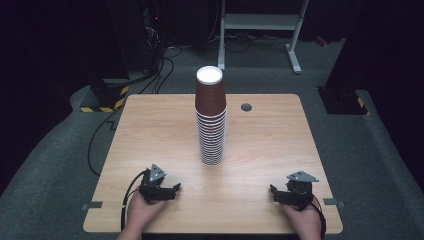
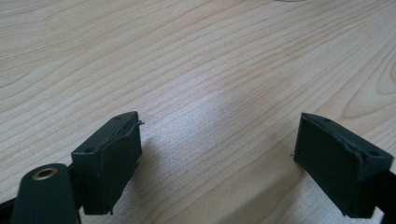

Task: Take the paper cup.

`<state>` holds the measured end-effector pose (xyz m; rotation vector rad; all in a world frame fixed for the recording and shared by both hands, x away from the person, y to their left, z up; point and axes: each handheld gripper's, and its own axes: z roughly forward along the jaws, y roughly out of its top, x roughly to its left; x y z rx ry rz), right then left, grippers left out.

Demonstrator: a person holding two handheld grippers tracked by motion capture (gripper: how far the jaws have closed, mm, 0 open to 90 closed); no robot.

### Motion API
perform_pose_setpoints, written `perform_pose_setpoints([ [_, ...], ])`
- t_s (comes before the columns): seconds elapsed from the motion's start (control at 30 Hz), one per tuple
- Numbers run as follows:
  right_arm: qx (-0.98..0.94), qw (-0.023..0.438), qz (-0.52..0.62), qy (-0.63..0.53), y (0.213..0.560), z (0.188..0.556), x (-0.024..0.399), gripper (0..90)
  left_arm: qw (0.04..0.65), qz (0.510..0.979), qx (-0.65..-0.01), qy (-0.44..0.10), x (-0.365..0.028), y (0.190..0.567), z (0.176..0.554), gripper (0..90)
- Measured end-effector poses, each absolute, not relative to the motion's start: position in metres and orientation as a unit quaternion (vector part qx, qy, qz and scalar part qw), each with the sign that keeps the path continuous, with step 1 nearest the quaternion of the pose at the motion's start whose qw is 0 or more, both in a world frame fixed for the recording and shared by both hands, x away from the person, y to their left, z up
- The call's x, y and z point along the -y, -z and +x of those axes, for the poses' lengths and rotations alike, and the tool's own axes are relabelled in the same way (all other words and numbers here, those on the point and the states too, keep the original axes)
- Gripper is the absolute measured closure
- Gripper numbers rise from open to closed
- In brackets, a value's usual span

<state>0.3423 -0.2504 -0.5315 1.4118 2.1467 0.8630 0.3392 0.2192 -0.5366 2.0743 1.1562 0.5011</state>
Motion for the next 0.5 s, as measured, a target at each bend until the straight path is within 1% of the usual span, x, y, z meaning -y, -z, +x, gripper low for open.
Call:
perform_pose_setpoints([
  [0.5, -0.773, 0.215, 0.509, -0.312, 0.5315, 0.3436, 0.2510, 11.0, 0.350, 0.800, -0.447, -0.194, -0.2191, 0.5366, 0.3391, 15.1],
])
